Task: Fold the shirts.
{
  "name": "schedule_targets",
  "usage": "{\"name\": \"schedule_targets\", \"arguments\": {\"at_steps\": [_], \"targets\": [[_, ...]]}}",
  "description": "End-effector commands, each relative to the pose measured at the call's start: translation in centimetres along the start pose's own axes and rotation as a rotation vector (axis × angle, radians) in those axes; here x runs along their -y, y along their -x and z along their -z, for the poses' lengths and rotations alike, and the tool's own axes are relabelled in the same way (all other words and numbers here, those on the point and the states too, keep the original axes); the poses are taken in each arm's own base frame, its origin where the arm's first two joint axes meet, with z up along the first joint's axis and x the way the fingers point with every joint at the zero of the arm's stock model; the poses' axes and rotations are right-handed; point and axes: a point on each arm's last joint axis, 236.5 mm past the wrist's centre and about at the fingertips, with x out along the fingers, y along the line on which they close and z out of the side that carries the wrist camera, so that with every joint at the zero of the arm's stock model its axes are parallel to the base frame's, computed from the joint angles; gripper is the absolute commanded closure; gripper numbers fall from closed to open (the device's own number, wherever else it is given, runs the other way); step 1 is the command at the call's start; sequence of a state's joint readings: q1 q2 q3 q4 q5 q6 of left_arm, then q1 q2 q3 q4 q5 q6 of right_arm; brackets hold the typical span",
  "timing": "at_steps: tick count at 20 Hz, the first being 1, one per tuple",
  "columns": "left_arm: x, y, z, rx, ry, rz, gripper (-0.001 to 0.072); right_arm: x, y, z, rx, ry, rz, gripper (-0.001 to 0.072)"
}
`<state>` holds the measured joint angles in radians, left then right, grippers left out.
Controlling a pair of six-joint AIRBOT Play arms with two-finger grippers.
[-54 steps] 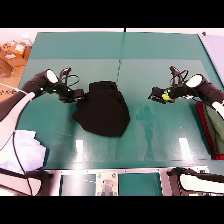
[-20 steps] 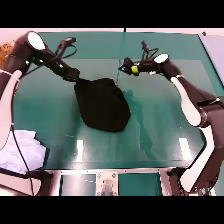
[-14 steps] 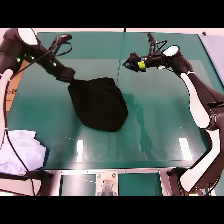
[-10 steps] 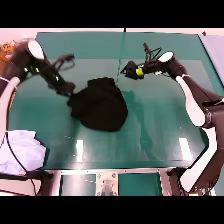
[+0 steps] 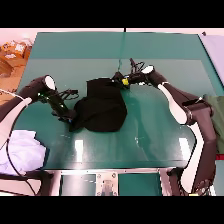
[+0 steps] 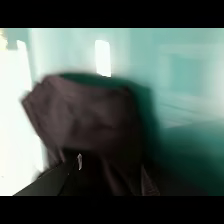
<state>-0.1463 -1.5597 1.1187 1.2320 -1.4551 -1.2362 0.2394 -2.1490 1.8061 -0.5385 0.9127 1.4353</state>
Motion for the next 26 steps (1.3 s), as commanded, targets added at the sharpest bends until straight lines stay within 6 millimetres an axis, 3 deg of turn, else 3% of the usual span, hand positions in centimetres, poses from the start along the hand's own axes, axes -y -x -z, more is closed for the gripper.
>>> {"name": "schedule_targets", "arguments": {"at_steps": [1, 2, 3, 6, 8, 10, 12, 14, 17, 19, 21, 23, 24, 26], "targets": [[-0.5, -0.8, -0.4, 0.027, -0.009, -0.013, 0.0678, -1.5, -2.2, -0.4, 0.032, -0.043, -0.062, 0.0421], [-0.7, -0.8, -0.7, 0.039, -0.016, -0.019, 0.0678, -1.8, -2.3, -0.4, 0.033, -0.041, -0.068, 0.0612], [-0.8, -0.7, -0.9, 0.044, -0.017, -0.025, 0.0679, -2.2, -2.0, -0.6, 0.034, -0.036, -0.075, 0.0698], [-1.4, 0.3, -0.5, 0.055, -0.028, -0.071, 0.0679, -5.3, 1.1, -1.9, 0.055, 0.044, -0.115, 0.0700], [-2.4, 3.8, -0.7, 0.131, -0.039, -0.188, 0.0679, -8.5, 5.8, -4.1, 0.132, 0.127, -0.134, 0.0700], [-2.3, 10.2, -1.5, 0.296, -0.057, -0.308, 0.0679, -11.6, 12.2, -6.0, 0.224, 0.233, -0.112, 0.0700], [0.2, 18.6, -2.1, 0.537, -0.087, -0.381, 0.0679, -14.9, 19.8, -6.7, 0.315, 0.356, -0.071, 0.0700], [3.7, 27.9, -1.5, 0.817, -0.134, -0.443, 0.0679, -18.6, 27.9, -6.0, 0.419, 0.467, -0.027, 0.0699], [9.1, 40.3, 3.3, 1.193, -0.175, -0.520, 0.0679, -22.8, 40.9, -3.0, 0.635, 0.588, 0.095, 0.0699], [11.5, 45.9, 7.7, 1.377, -0.179, -0.570, 0.0679, -23.9, 48.9, -0.4, 0.798, 0.616, 0.213, 0.0699], [12.4, 48.9, 11.4, 1.478, -0.153, -0.617, 0.0679, -23.9, 56.7, 2.7, 0.975, 0.600, 0.356, 0.0699], [11.8, 49.9, 13.3, 1.493, -0.095, -0.649, 0.0679, -22.7, 61.7, 5.4, 1.081, 0.551, 0.483, 0.0699], [11.5, 49.8, 13.3, 1.488, -0.081, -0.648, 0.0679, -21.8, 63.0, 6.3, 1.095, 0.529, 0.534, 0.0699], [10.9, 48.8, 12.2, 1.441, -0.064, -0.635, 0.0679, -19.5, 63.5, 7.3, 1.059, 0.466, 0.601, 0.0699]]}}
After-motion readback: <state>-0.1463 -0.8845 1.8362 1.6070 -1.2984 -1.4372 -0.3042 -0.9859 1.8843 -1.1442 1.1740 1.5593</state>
